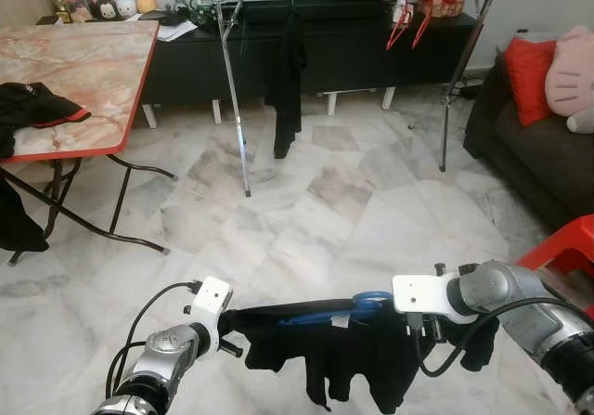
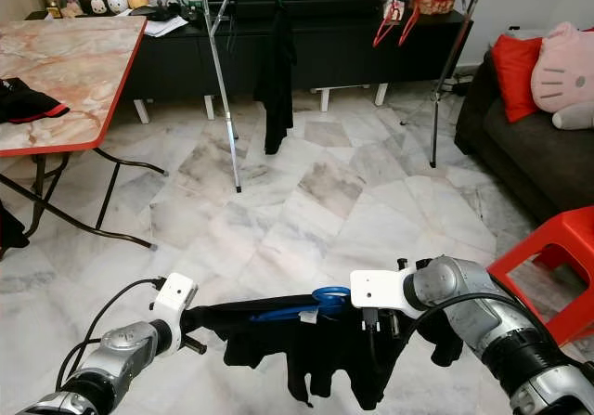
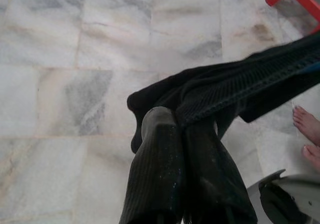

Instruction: Hang hanger

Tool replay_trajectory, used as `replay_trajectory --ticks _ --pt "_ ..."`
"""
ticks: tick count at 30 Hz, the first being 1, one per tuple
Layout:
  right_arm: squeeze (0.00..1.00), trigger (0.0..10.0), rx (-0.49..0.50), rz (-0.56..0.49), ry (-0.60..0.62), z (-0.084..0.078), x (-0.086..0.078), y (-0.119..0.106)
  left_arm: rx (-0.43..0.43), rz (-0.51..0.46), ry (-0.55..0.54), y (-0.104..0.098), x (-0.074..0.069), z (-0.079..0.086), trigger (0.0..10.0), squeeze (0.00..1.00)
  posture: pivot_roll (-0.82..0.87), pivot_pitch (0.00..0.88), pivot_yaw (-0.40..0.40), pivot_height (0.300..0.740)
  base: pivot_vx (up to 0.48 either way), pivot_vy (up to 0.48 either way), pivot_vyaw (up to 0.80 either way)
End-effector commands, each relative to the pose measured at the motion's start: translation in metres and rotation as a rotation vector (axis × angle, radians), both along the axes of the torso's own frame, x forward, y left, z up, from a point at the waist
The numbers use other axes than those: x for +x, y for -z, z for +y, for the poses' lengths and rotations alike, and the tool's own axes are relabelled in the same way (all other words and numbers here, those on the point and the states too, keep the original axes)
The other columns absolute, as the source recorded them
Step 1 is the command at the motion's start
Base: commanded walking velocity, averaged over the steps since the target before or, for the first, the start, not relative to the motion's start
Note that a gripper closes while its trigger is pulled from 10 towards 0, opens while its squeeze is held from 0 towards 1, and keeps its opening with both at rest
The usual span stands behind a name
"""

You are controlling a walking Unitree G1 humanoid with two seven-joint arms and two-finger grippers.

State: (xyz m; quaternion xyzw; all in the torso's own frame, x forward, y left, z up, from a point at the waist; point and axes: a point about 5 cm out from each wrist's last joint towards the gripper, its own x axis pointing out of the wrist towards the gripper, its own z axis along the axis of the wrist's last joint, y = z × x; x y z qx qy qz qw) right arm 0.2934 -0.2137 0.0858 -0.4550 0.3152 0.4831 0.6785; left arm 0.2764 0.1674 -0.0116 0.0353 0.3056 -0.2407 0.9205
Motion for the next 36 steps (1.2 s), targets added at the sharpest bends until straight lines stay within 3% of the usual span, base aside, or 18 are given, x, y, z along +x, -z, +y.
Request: replay_trajectory --ticks 1,11,22,31,36 --pt "0.00 0.0 0.101 -0.027 0.053 -0.004 0.005 -0.016 0.046 0.042 -0.010 0.007 -0.009 0.014 10.0 0.00 -0.12 0.013 -0.035 0.740 0.000 0.000 0.00" --pt "0.00 0.0 0.071 -0.002 0.032 -0.004 0.004 -0.014 0.057 0.044 0.001 0.006 -0.008 0.014 10.0 0.00 -0.12 0.008 -0.036 0.740 0.000 0.000 0.00" --pt "0.00 0.0 -0.050 0.041 0.043 -0.016 -0.003 -0.002 0.063 -0.001 -0.007 -0.003 0.002 0.017 10.0 0.00 -0.11 0.004 -0.039 0.740 0.000 0.000 0.00" --pt "0.00 0.0 -0.102 -0.029 0.113 -0.018 0.003 0.008 0.040 -0.019 0.009 -0.010 0.008 0.015 10.0 0.00 -0.11 0.000 -0.035 0.740 0.000 0.000 0.00" --pt "0.00 0.0 -0.105 -0.082 0.184 -0.007 0.004 0.025 -0.007 -0.057 0.043 -0.019 0.014 0.008 10.0 0.00 -0.10 0.000 -0.035 0.740 0.000 0.000 0.00"
